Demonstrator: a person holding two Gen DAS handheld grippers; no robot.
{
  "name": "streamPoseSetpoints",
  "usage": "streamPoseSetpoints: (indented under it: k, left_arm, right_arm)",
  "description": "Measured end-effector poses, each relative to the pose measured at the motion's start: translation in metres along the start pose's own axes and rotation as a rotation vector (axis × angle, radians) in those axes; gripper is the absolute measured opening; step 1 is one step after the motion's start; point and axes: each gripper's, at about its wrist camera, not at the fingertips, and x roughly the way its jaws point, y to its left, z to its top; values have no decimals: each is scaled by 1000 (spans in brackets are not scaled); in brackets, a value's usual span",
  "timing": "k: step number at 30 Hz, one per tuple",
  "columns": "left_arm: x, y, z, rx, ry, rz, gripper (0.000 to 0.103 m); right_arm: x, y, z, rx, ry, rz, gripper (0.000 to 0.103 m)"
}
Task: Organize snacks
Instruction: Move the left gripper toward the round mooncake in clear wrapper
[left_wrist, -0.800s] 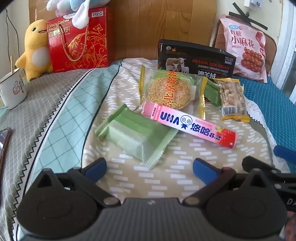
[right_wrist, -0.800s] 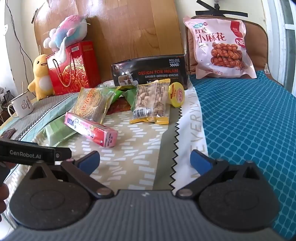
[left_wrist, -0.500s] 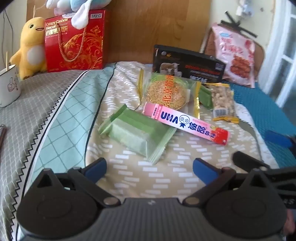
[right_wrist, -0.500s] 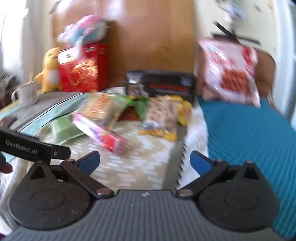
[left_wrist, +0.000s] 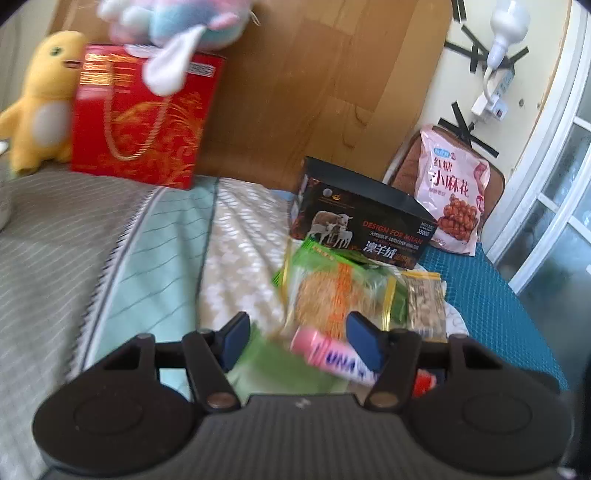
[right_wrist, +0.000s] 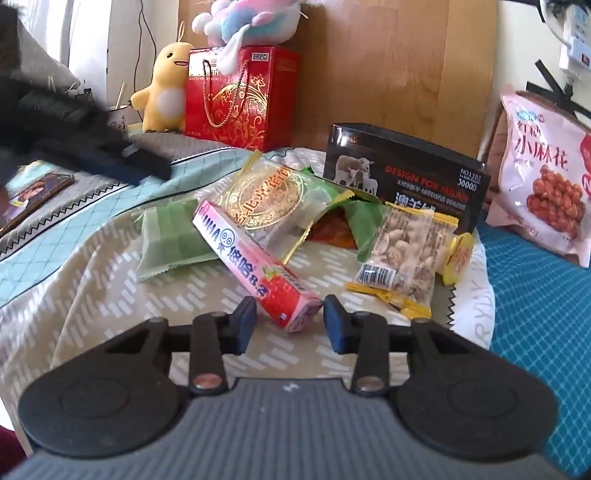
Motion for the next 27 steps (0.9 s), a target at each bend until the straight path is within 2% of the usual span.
streamPoseSetpoints:
  k: [1, 5, 6, 10, 14, 17, 19, 21, 25, 26, 27]
  left_arm:
    - [10, -1, 3, 4, 21, -6, 51]
    - [31, -9, -5, 6, 108, -40, 22]
    - [30, -13, -11, 16, 107, -54, 23]
    - [21, -29, -21, 49, 90, -17, 23]
    - [21, -37, -28, 34, 89, -38, 23]
    - [29, -48, -31, 72, 107, -67, 24]
    - [32, -55, -33, 90, 101, -79, 30]
    - [33, -59, -34, 107, 93, -56, 46]
    - [31, -54, -36, 99, 98, -46, 46]
    - [31, -50, -36, 83, 106, -58, 43]
    - [30, -49, -36, 77, 110, -69, 35]
  right_arm:
    - [0, 1, -1, -3, 1, 0, 43]
    - [0, -1, 1, -11, 8, -21, 43]
    - [0, -4, 2, -5, 9, -19, 43]
    - [-2, -6, -1, -5, 16, -21, 42]
    - [-9, -9, -6, 7, 10, -28, 42]
    - [-17, -16, -11, 28, 4, -47, 42]
    - [-22, -24, -14, 43, 0, -64, 42]
    - [-25, -31, -17, 54, 6, -78, 44]
    - [-25, -37, -22, 51, 14, -78, 44]
    - [-25, -36, -23, 46, 11, -73, 44]
    - [-24, -35, -23, 39, 7, -65, 44]
